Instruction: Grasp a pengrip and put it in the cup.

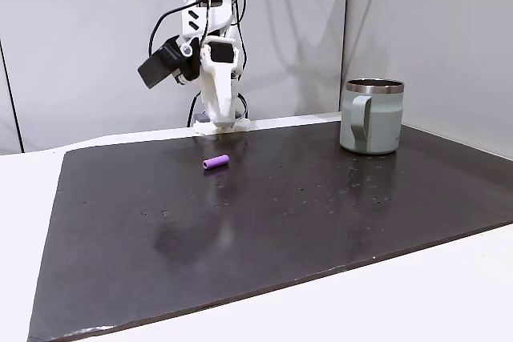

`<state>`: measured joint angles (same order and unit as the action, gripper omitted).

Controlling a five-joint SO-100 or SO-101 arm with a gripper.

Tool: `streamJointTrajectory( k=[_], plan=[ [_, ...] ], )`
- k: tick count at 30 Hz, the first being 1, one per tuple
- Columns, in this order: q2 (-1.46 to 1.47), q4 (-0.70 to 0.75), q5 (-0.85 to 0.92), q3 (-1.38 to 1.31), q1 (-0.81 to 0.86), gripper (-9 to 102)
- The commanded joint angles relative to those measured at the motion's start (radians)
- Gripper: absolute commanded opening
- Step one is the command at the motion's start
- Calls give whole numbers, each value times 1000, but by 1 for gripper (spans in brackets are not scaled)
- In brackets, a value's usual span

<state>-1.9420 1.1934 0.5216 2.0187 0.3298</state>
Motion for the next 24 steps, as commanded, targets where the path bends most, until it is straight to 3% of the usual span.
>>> streamJointTrajectory(
  k=[1,17,24],
  plan=[
    [169,41,8,-144,34,24],
    [641,101,17,-468,87,24],
    [715,109,37,-509,51,24]
  ],
)
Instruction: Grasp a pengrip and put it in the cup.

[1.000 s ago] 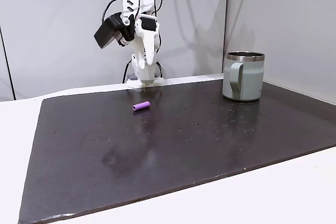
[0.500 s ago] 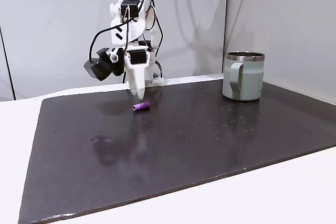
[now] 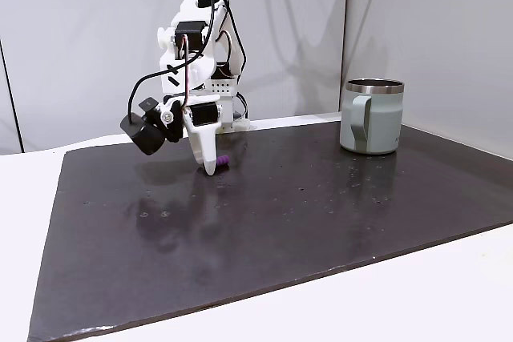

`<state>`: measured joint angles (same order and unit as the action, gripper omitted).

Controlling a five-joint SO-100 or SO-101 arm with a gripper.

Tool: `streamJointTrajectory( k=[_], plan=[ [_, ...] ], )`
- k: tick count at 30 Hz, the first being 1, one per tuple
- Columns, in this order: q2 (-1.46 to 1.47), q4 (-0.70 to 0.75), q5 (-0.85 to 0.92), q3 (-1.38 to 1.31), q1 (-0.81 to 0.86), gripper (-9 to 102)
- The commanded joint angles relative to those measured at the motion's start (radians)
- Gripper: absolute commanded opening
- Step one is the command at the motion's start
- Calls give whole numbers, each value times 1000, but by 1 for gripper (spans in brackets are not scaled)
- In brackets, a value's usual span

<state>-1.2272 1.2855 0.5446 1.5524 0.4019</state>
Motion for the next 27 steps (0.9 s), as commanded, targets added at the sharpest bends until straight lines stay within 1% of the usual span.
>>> streamJointTrajectory(
  k=[1,7,16,22,27],
  plan=[
    [2,17,18,-40,-28,24],
    [6,18,40,-17,-46,22],
    [-34,12,51,43,-84,3],
    [-107,12,43,84,-112,0],
    [-258,74,-2,98,-167,0]
  ],
)
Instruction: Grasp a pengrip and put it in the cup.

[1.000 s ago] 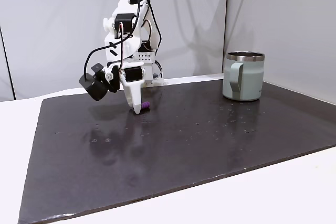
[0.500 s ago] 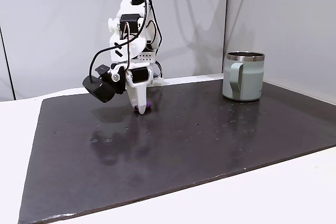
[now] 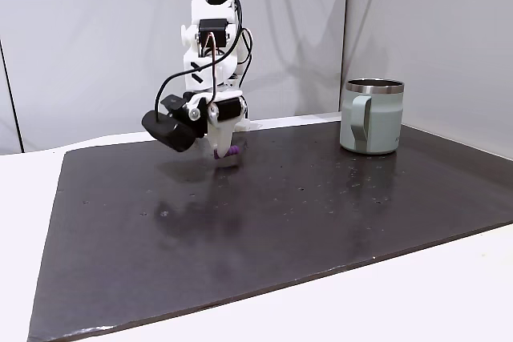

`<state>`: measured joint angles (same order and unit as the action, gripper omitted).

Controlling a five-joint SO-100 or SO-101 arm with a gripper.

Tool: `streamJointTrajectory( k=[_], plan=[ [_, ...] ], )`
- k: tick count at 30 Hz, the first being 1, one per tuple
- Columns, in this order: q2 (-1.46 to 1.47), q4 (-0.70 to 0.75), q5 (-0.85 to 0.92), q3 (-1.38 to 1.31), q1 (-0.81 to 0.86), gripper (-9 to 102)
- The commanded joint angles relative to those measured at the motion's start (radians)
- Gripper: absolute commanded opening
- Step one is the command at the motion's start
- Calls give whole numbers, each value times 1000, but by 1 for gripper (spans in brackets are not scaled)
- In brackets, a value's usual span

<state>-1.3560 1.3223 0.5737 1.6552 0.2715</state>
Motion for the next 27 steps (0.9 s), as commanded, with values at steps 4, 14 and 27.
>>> streamJointTrajectory(
  k=[4,14,27],
  plan=[
    [-285,112,-94,-18,-115,0],
    [-525,287,-331,-176,-414,0],
    [-153,446,-673,-822,-798,0]
  ],
)
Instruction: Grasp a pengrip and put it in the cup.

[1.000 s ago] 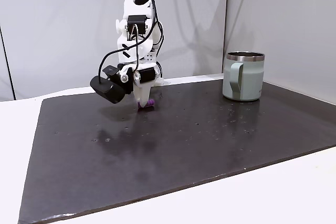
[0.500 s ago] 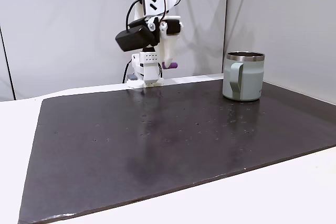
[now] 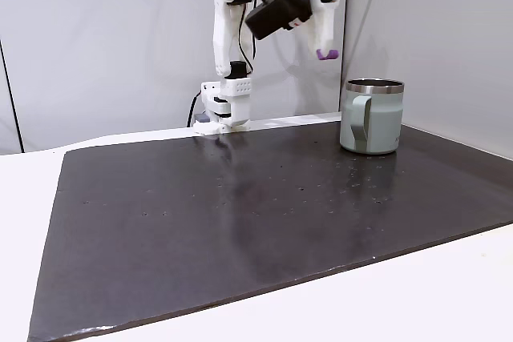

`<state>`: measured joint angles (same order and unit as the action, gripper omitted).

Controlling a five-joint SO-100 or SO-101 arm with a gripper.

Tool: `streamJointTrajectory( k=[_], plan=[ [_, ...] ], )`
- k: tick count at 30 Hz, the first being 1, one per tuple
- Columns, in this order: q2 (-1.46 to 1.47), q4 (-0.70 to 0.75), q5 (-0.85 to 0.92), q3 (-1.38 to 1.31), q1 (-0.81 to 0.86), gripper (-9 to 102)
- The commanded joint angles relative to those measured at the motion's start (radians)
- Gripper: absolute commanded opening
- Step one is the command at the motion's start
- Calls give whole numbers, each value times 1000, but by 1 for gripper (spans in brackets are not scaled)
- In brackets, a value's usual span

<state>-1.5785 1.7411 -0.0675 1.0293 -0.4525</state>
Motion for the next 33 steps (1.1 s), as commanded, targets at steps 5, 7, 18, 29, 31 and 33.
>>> streamJointTrajectory(
  k=[5,7,18,29,31,33],
  plan=[
    [206,25,-18,-357,-202,0],
    [249,28,8,-394,-249,0],
    [330,72,84,-477,-313,8],
    [287,80,92,-437,-278,31],
    [285,80,92,-436,-278,31],
    [284,80,92,-436,-276,31]
  ],
)
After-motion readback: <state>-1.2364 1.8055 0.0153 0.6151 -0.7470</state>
